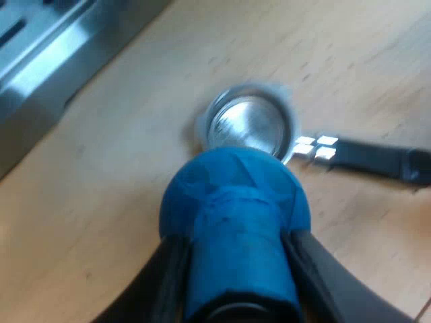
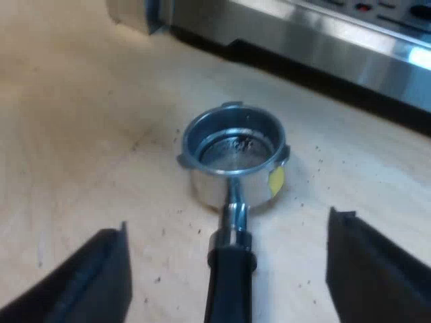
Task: Grind coffee beans and then tamp
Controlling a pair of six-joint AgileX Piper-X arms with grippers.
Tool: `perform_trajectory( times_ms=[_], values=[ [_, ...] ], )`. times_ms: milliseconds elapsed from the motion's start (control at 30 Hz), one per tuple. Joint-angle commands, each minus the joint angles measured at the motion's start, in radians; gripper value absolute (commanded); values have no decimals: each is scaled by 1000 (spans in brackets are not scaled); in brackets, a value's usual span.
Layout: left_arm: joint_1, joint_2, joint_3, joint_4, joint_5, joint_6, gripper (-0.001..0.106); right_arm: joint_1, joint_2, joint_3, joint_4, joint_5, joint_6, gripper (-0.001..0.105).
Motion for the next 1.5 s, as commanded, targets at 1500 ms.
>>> perform_trajectory(
  times_ms=[1500],
  values=[
    [-170, 518, -136, -121, -93, -13, 0, -1, 24, -5, -41, 4, 1, 69]
  ],
)
